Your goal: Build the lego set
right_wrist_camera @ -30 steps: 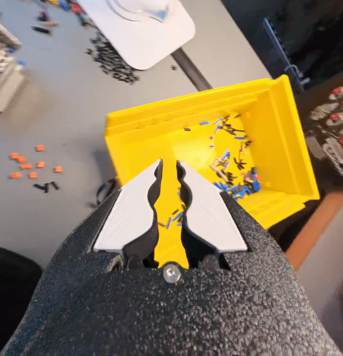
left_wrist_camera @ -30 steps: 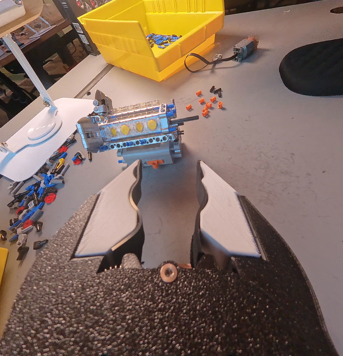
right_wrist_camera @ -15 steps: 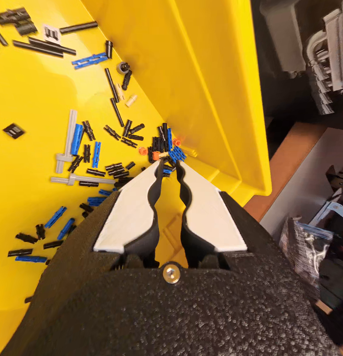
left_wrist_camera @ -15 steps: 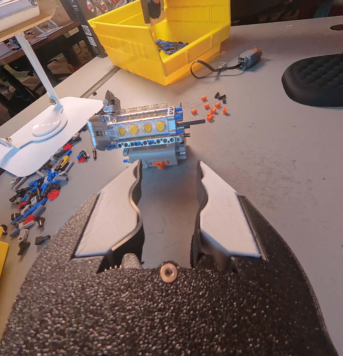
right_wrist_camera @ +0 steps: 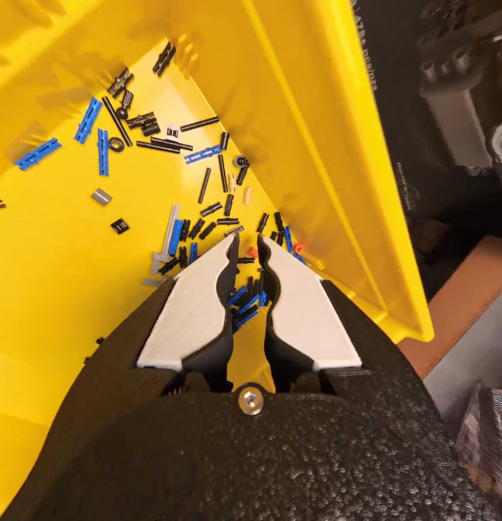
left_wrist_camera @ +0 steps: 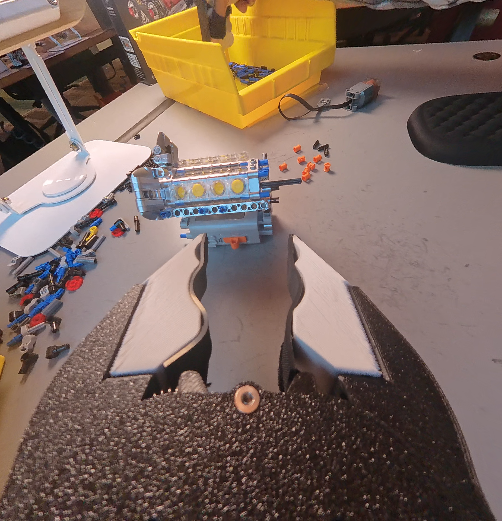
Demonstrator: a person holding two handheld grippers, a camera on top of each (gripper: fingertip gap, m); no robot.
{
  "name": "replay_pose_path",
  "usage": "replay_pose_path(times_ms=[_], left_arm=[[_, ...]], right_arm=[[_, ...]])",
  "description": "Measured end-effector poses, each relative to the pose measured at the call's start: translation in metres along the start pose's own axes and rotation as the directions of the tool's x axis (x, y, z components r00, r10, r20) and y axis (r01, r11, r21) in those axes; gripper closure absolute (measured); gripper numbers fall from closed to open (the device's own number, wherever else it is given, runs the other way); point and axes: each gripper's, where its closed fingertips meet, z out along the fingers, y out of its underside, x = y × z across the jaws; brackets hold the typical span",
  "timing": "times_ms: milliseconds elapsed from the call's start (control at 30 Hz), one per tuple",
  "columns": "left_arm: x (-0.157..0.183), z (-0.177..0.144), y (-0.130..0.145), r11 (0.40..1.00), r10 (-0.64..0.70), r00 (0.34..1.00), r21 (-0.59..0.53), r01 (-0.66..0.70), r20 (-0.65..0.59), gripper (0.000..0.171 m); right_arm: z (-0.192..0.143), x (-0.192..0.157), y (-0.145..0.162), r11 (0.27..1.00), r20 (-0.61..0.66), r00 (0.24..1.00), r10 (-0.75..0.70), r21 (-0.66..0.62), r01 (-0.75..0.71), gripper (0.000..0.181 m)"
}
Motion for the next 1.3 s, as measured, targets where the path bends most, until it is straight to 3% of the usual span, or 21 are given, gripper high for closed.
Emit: replay_pose_path(times_ms=[133,267,433,600,833,1300], left_arm=[[0.000,0.000,0.000,1.000,0.003,1.000,-0.002,-0.003,0.002,0.117],[0.000,0.001,0.001,1.000,0.005,1.000,-0.006,-0.005,0.003,0.117],[0.000,0.001,0.001,1.000,0.001,1.000,-0.006,-0.001,0.006,0.117],[-0.002,0.000,0.000,1.000,-0.016,1.000,0.000,0.016,0.005,0.117],[-0.003,-0.001,0.000,0.999,-0.036,0.999,0.006,0.036,-0.003,0.117],[-0.004,-0.001,0.000,0.999,-0.040,0.999,0.003,0.040,-0.003,0.117]], right_arm=[[-0.010,0.020,0.001,1.000,-0.078,0.997,0.002,0.004,-0.002,0.170],[-0.005,0.039,0.013,0.993,-0.201,0.975,-0.091,-0.089,0.074,0.171],[0.010,0.042,0.022,0.964,-0.251,0.943,-0.218,-0.205,0.169,0.176],[0.020,0.035,0.019,0.966,-0.205,0.957,-0.204,-0.199,0.164,0.176],[0.013,0.017,0.005,0.994,-0.044,0.996,-0.083,-0.071,0.080,0.177],[0.016,0.013,0.008,0.993,-0.030,0.994,-0.103,-0.068,0.101,0.178]])
